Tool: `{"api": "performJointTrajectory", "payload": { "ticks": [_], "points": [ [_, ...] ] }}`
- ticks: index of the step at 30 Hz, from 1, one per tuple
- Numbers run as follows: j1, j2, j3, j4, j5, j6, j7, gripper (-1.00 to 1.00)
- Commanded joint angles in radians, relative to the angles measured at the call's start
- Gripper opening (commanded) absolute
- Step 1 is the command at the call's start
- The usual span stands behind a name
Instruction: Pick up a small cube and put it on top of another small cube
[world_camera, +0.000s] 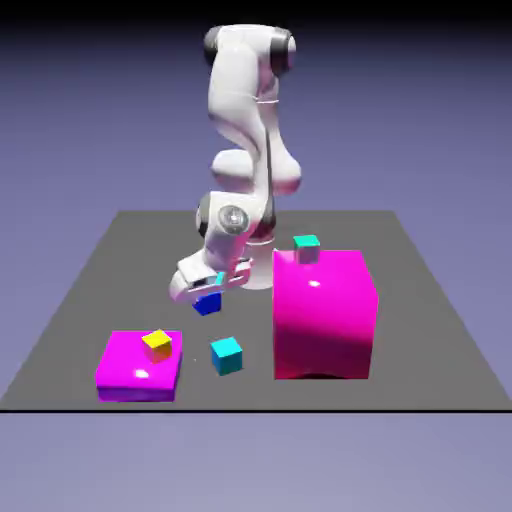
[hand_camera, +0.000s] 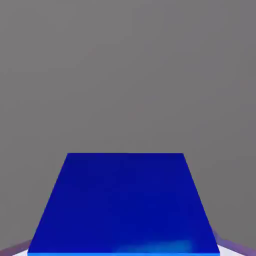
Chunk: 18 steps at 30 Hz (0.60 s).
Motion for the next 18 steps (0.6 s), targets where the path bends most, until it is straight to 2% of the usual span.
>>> {"api": "performJointTrajectory", "payload": {
  "ticks": [1, 11, 13, 18],
  "points": [
    [-0.010, 0.018, 0.015, 0.036, 0.029, -0.026, 0.033, -1.00],
    [-0.144, 0.199, 0.231, 0.399, 0.353, -0.283, 0.338, -1.00],
    [-0.151, 0.209, 0.243, 0.419, 0.371, -0.298, 0.356, -1.00],
    [0.030, 0.234, 0.063, 0.393, 0.414, -0.239, 0.322, -1.00]
  ]
}}
